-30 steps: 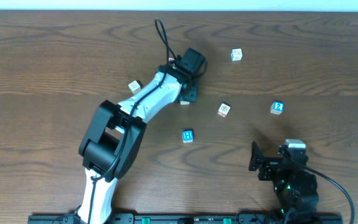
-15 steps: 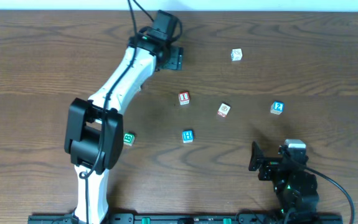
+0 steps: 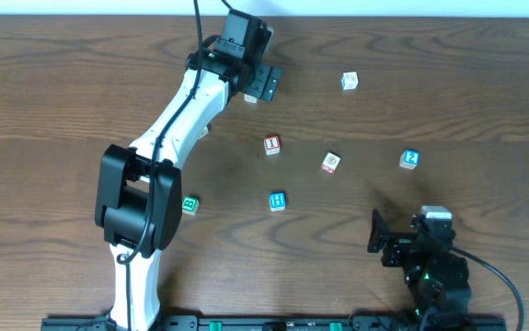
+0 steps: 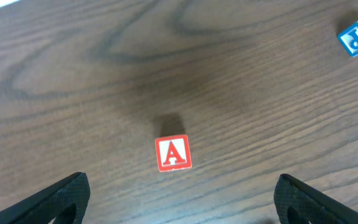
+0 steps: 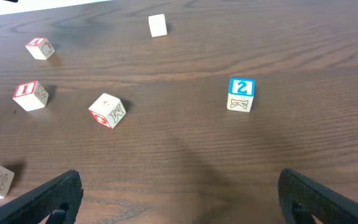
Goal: Spell out Ai2
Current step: 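Move left gripper to the red A block and grasp it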
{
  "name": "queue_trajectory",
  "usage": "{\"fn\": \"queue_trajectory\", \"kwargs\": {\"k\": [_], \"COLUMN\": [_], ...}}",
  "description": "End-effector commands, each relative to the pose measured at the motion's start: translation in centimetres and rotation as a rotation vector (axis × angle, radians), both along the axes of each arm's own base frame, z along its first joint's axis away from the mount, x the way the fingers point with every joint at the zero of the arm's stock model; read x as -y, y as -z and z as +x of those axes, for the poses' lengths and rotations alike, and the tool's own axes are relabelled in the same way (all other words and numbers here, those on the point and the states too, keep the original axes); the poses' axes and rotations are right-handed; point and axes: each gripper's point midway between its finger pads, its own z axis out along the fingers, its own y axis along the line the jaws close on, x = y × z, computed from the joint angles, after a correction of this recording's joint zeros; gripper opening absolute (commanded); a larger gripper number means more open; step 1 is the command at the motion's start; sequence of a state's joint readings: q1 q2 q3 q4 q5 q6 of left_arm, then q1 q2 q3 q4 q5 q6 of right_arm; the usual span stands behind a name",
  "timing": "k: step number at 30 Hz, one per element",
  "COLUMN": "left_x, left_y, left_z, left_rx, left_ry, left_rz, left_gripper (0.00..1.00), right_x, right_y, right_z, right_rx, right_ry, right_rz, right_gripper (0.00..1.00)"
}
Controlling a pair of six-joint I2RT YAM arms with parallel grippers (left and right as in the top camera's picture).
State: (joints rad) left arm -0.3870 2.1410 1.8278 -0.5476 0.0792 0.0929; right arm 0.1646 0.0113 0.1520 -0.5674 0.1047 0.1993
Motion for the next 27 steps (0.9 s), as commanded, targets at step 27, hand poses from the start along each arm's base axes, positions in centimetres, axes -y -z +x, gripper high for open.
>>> {"fn": "queue_trajectory", "kwargs": {"k": [27], "left_x": [-0.3], "left_y": [9.2], "left_z": [2.2], "left_rx": [-0.063], "left_ry": [0.001], "left_rz": [0.028], "left_gripper": [0.94], "right_x": [0.2], "right_y": [0.0], "right_z": [0.0], "right_rx": [0.002], "right_ry": [0.003], "right_rz": [-0.012], "right_gripper": [0.99]}}
